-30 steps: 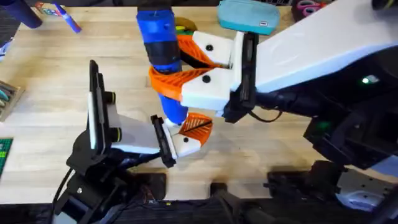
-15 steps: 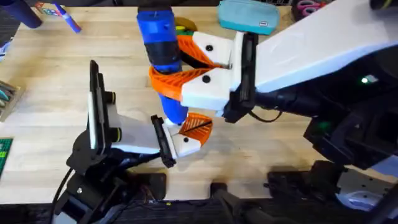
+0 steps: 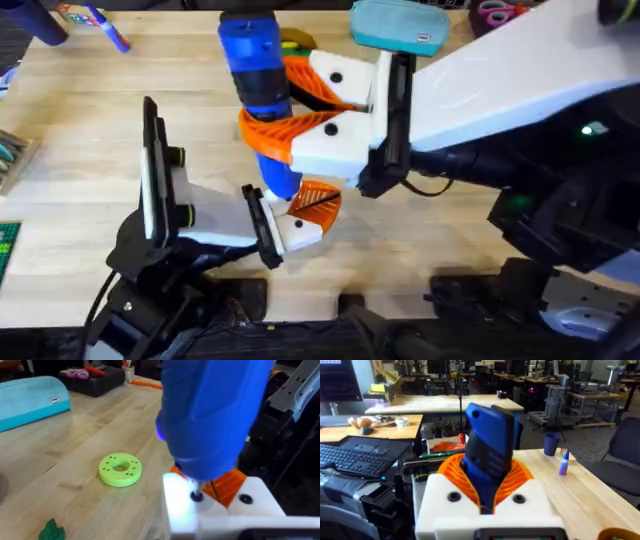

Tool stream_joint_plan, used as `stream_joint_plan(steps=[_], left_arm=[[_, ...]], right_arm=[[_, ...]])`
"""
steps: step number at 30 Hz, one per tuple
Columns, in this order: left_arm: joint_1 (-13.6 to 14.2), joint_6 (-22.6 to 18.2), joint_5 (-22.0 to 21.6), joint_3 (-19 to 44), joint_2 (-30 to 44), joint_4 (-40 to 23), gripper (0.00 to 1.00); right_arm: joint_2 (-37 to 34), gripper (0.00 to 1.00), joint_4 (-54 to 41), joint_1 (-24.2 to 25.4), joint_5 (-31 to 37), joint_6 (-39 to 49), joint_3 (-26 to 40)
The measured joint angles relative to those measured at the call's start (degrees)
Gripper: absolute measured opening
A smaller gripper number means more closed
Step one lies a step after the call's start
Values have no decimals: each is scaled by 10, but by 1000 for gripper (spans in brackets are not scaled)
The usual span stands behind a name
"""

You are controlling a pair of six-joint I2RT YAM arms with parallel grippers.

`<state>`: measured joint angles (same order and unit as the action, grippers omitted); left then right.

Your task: Pick up the gripper from the table and insert it into the empty holder that is missing its gripper. Then pick up a screw, insert it into the mounting hole, and use the screwdriver to tighten it. Finally, clean up the table by picking up the vegetable and placing it into the bucket.

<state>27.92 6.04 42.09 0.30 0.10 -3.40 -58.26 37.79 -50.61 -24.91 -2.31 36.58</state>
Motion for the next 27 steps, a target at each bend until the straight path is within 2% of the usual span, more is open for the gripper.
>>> stream_joint_plan(steps=[10, 21, 27], left_arm=[[0, 0, 0, 0, 0, 0, 6], [0, 0, 0, 0, 0, 0, 6], [0, 0, 1, 0, 0, 0, 6]], right_arm=[[-2, 85, 168, 1, 10, 15, -3], [-1, 85, 142, 2, 26, 14, -3], [-1, 85, 82, 2, 9, -6, -4]])
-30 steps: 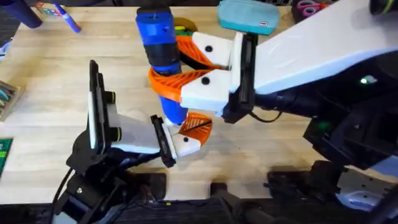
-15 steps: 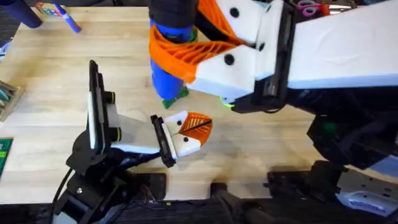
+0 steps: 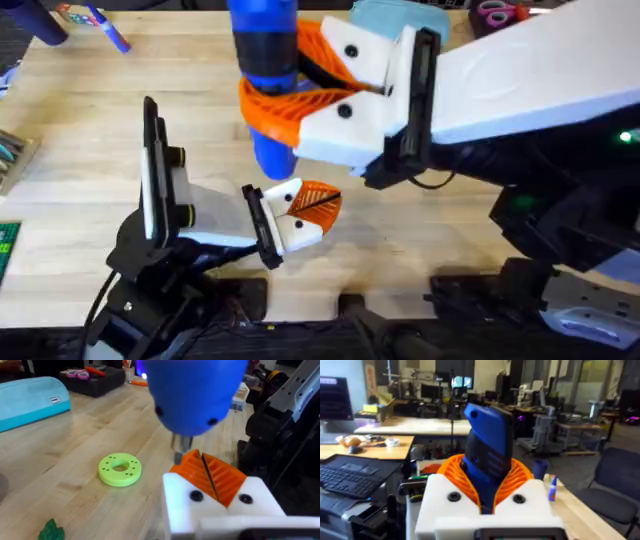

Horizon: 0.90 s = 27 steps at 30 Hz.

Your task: Pick up the gripper from the table and insert it into the empty holder that is missing its gripper. Then pick up a screw, insert it into the mounting hole, and use the screwdriver to tighten it. Finally, clean up the table by picking up the vegetable and placing it into the bucket.

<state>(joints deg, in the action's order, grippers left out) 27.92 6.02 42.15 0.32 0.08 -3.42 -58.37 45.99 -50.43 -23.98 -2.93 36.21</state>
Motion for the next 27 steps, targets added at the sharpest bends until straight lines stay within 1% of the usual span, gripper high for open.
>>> stream_joint_plan(steps=[3, 7, 14, 27], left_arm=[[0, 0, 0, 0, 0, 0, 6], [0, 0, 0, 0, 0, 0, 6], [0, 0, 0, 0, 0, 0, 6], [0, 0, 0, 0, 0, 0, 6]], right_arm=[[0, 85, -18, 0, -28, -5, 0], [0, 85, -40, 0, -45, -5, 0], [0, 85, -69, 0, -52, -3, 0], [0, 85, -60, 0, -57, 13, 0]])
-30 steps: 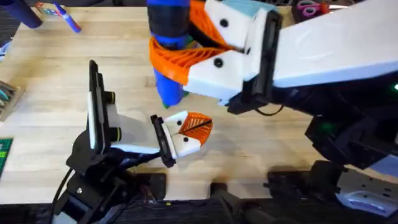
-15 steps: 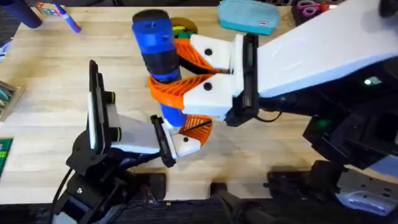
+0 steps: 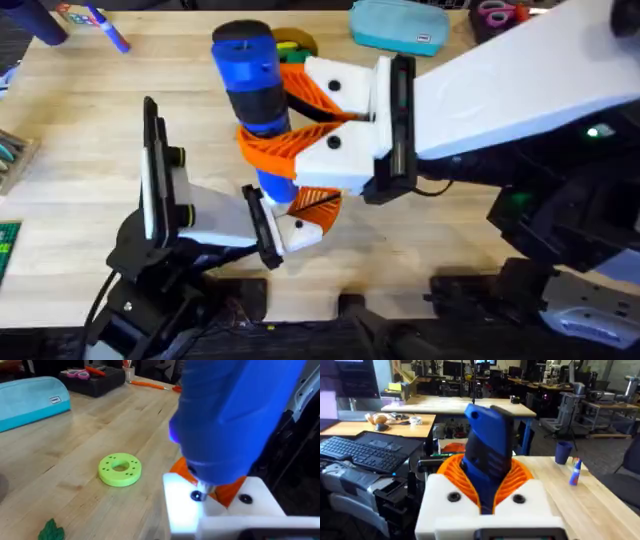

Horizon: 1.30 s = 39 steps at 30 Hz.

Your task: Pick up the gripper from the table and insert it into the empty holder that is missing its gripper. Then pick up a screw, insert it into the mounting hole, and use the screwdriver to tighten it. Finally, clean up the table by picking up the vegetable and placing it into the bucket.

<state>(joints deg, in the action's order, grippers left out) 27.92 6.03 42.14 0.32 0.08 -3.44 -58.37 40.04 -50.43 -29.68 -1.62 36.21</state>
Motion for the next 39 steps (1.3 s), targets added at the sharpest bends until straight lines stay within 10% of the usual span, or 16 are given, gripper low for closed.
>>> stream_joint_plan(steps=[39], left_arm=[[0, 0, 1, 0, 0, 0, 6]], right_arm=[[-6, 85, -2, 0, 0, 6, 0]])
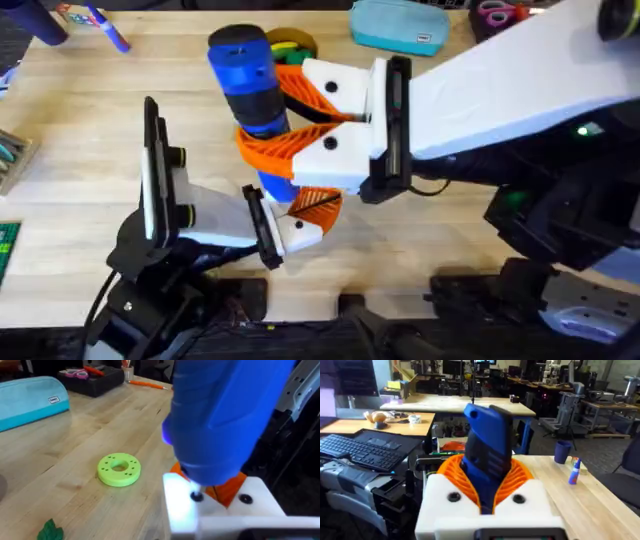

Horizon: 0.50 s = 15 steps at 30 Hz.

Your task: Pick up the gripper from the table and insert it into the empty holder that is missing its gripper. Then pick up a screw, insert it into the mounting hole, and use the screwdriver to tighten it. Finally, clean up the table by picking up the vegetable and placing it into the bucket.

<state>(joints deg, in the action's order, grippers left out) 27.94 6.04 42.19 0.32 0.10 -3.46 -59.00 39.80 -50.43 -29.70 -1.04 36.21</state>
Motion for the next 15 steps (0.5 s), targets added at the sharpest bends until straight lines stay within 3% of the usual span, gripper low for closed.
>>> stream_joint_plan(steps=[3, 9, 15], left_arm=[[0, 0, 0, 0, 0, 0, 6], [0, 0, 0, 0, 0, 0, 6], [0, 0, 0, 0, 0, 0, 6]], right_arm=[[-1, 85, 14, 1, 0, 1, -1], [2, 85, 142, 25, 4, 0, -2], [20, 85, 155, 45, 19, -2, -2]])
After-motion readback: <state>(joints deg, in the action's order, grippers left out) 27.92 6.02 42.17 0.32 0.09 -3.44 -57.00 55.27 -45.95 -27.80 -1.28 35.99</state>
